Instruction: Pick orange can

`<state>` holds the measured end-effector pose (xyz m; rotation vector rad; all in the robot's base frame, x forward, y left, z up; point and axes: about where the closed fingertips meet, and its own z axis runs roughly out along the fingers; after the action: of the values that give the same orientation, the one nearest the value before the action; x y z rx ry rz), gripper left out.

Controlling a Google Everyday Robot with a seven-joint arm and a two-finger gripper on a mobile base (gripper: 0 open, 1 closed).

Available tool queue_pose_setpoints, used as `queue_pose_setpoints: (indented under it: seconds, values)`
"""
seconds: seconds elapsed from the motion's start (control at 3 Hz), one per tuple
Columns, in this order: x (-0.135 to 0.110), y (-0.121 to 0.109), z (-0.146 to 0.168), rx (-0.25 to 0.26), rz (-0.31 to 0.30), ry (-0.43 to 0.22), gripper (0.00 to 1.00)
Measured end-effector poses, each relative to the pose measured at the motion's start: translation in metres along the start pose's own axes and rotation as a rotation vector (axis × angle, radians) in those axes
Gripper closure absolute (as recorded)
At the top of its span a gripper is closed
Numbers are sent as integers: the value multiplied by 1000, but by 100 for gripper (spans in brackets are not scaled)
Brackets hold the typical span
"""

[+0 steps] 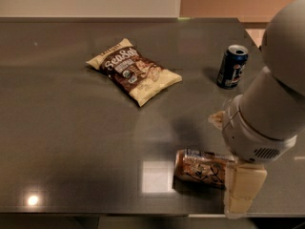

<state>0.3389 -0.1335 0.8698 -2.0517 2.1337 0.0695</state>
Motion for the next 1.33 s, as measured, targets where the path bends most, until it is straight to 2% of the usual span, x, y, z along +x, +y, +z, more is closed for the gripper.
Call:
queue_pose_setpoints:
  seconds: [0.67, 1.0, 1.33]
  values:
    - [-2, -2, 27, -27, 33, -41, 0]
    - [-3, 0, 32, -37, 40, -52, 17]
    - [-4, 2, 28, -39, 44, -69, 41]
